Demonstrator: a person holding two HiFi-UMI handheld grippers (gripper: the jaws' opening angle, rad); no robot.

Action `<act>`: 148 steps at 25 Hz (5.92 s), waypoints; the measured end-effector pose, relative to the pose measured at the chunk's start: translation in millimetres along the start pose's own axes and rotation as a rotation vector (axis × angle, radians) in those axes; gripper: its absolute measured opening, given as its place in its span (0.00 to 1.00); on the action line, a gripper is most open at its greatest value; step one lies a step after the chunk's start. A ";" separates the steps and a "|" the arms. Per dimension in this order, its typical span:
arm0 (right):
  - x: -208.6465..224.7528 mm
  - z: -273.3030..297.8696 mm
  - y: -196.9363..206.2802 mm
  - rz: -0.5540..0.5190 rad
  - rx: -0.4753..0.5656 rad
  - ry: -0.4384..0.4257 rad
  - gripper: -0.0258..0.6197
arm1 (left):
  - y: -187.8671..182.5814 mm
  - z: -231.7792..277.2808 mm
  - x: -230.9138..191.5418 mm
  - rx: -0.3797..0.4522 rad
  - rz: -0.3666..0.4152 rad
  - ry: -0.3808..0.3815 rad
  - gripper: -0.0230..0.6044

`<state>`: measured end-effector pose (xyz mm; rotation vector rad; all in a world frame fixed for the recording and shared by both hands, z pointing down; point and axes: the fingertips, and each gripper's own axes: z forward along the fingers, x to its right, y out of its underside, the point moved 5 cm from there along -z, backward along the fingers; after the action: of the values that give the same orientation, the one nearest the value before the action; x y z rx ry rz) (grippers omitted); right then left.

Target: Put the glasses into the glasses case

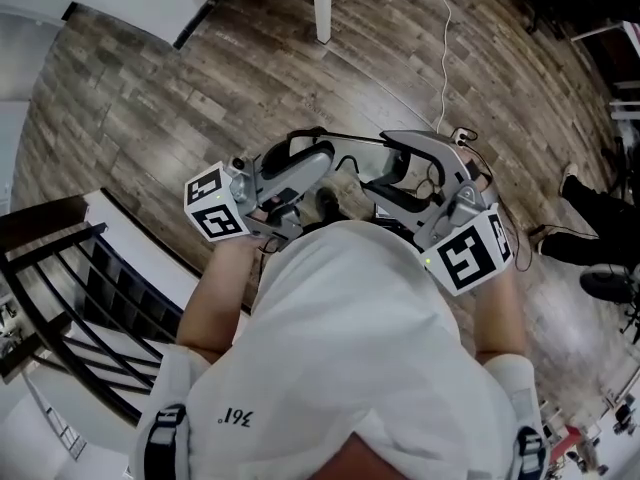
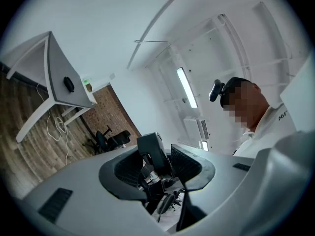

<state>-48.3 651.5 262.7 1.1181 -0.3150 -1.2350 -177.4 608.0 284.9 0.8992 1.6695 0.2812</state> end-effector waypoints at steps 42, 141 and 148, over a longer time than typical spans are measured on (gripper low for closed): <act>300.8 113.5 97.4 0.004 0.102 -0.110 0.48 | -177.6 130.9 -222.5 0.209 0.160 -0.357 0.31; 710.9 398.4 220.1 -0.242 -0.125 -0.138 0.48 | -451.4 254.9 -624.6 0.012 0.069 -0.440 0.31; 721.3 418.9 237.2 -0.242 -0.138 -0.145 0.48 | -454.3 254.2 -649.0 0.006 0.050 -0.471 0.31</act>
<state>50.0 -199.9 395.1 0.9695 -0.2040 -1.5327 -102.7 -212.7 399.7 0.9291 1.2142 0.0871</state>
